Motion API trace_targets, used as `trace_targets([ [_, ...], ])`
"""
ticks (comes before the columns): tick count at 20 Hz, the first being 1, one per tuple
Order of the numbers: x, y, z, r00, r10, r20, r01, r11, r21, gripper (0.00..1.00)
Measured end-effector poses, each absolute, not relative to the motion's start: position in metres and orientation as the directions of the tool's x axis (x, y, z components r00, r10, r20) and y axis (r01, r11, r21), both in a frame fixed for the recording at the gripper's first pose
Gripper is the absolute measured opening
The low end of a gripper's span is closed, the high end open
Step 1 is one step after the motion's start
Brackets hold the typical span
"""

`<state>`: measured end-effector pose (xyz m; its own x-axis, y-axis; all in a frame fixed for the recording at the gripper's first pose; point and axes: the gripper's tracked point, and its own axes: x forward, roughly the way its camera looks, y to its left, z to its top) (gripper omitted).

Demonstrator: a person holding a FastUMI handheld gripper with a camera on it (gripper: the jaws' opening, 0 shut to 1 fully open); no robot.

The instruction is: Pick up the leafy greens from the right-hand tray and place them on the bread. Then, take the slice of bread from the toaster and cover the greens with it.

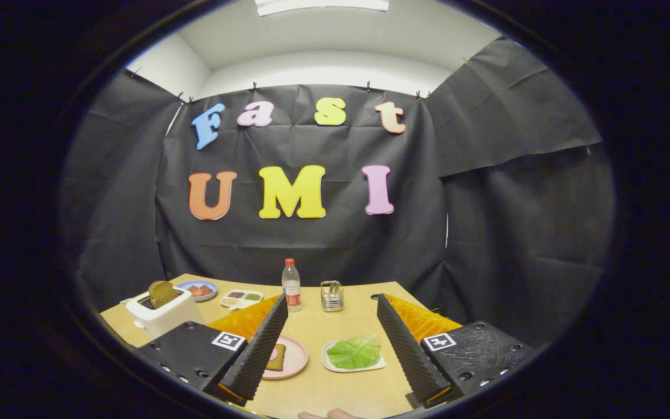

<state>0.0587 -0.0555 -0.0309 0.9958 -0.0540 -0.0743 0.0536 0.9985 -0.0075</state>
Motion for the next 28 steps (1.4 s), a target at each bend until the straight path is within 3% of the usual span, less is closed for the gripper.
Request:
trace_targets([
  [8,0.128,-0.109,-0.095,0.958,-0.154,-0.241,0.143,0.988,-0.062,0.95],
  [12,0.162,-0.117,-0.135,0.932,-0.107,-0.345,0.109,0.994,-0.012,0.95],
  [19,0.211,-0.145,-0.205,0.844,-0.101,-0.527,0.15,0.987,0.051,0.94],
  [28,0.251,-0.161,-0.265,0.752,-0.136,-0.645,0.198,0.98,0.024,0.96],
])
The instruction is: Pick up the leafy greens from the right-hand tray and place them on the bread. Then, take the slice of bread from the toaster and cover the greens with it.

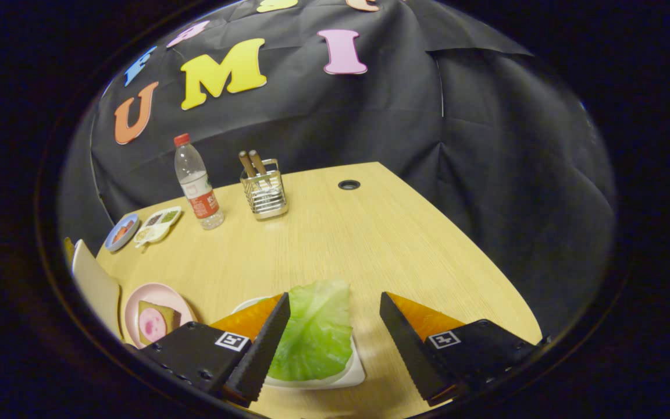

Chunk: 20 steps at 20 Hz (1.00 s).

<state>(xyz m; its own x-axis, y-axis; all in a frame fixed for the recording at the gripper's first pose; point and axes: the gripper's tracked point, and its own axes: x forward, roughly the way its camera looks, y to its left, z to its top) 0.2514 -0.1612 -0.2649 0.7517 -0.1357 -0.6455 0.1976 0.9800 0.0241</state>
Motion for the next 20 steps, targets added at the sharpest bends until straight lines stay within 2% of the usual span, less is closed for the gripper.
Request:
trace_targets([
  [5,0.258,-0.164,-0.278,0.714,-0.16,-0.682,0.202,0.979,-0.019,0.9],
  [9,0.257,-0.161,-0.294,0.683,-0.122,-0.72,0.195,0.981,0.019,0.69],
  [10,0.257,-0.16,-0.298,0.675,-0.114,-0.729,0.194,0.981,0.026,0.69],
  [13,0.257,-0.154,-0.296,0.677,-0.095,-0.73,0.183,0.982,0.042,0.44],
  [15,0.257,-0.155,-0.295,0.678,-0.106,-0.728,0.187,0.982,0.031,0.45],
  [17,0.257,-0.153,-0.293,0.678,-0.11,-0.726,0.184,0.983,0.023,0.01],
  [18,0.256,-0.153,-0.292,0.673,-0.112,-0.731,0.18,0.984,0.016,0.05],
  [19,0.253,-0.152,-0.289,0.68,-0.117,-0.724,0.183,0.983,0.012,0.05],
  [20,0.252,-0.151,-0.282,0.687,-0.119,-0.717,0.182,0.983,0.01,0.0],
])
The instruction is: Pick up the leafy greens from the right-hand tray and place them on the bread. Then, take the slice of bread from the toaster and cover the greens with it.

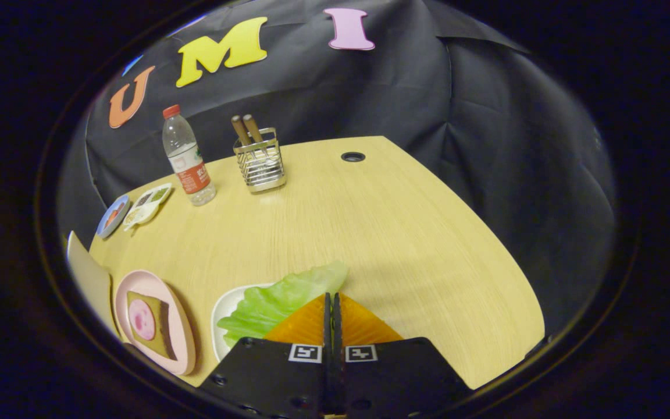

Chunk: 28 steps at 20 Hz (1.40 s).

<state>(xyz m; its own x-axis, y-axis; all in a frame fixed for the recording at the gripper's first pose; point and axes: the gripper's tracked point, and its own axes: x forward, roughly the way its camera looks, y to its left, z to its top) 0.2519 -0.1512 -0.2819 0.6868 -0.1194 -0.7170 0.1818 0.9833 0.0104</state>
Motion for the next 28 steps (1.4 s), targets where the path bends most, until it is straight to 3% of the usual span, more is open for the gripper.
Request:
trace_targets([
  [18,0.174,-0.08,-0.141,0.855,-0.131,-0.502,0.138,0.99,-0.022,0.0],
  [28,0.132,-0.015,-0.113,0.887,-0.084,-0.453,0.067,0.996,-0.054,0.0],
])
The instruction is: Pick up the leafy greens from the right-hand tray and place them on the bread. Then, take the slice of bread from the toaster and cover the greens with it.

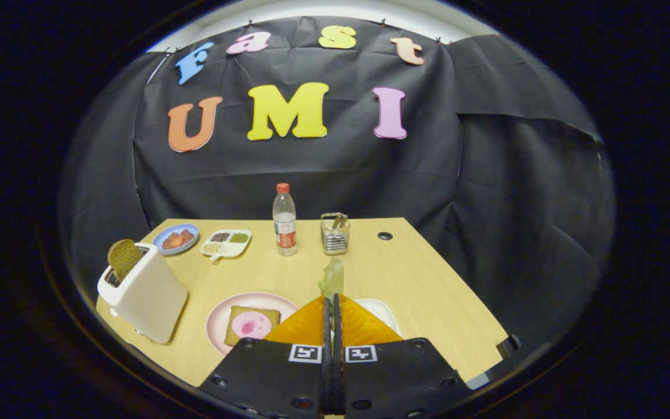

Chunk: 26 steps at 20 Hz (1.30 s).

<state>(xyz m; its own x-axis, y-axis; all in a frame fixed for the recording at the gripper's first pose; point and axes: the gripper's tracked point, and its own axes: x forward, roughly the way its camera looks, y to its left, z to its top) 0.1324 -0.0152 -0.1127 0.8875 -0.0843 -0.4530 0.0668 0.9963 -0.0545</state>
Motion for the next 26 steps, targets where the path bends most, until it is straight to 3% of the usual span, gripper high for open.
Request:
trace_targets([
  [16,0.118,0.15,-0.144,0.885,0.082,-0.459,-0.132,0.988,-0.079,0.0],
  [26,0.142,0.168,-0.199,0.826,0.14,-0.546,-0.177,0.984,-0.015,0.0],
])
